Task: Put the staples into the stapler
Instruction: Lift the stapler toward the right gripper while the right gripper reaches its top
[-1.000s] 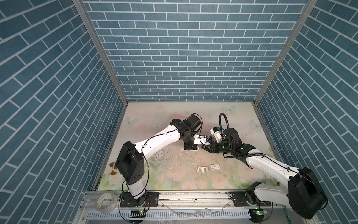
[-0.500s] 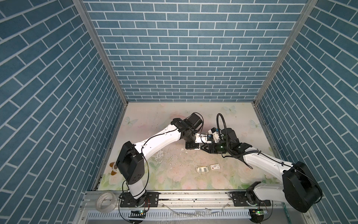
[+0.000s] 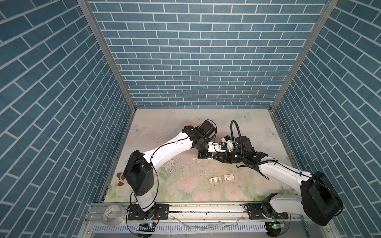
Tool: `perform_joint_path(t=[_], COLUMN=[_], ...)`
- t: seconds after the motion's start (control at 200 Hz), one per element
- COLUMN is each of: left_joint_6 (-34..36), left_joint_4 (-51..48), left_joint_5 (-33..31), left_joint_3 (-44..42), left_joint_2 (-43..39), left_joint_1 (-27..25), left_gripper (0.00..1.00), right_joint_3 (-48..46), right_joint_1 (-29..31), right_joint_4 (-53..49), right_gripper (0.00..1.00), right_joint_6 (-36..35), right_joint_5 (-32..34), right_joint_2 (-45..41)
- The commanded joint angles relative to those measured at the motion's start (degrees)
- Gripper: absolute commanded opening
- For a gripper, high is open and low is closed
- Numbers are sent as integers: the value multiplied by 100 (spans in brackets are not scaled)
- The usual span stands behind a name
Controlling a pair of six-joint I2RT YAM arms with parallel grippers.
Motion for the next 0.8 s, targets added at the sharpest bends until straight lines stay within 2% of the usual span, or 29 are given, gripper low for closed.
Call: perform_joint_path(t=[0.0,0.365,0.795], left_joint_6=[-111,-407,-849], left_joint_4=[73,311,475], left_joint_5=[182,245,480], left_joint_3=[119,230,485], left_joint_2=[-124,-280,-307], left_joint_1=[-32,-37,-30], left_gripper=[2,2,0], right_joint_3=[151,42,-170], right_joint_1=[40,67,147], right_joint_4=[102,359,1131], right_gripper=[41,40,40], right_joint_6=[103,188,496], right_joint_5=[9,-28,-89], right_joint_2=[98,247,431])
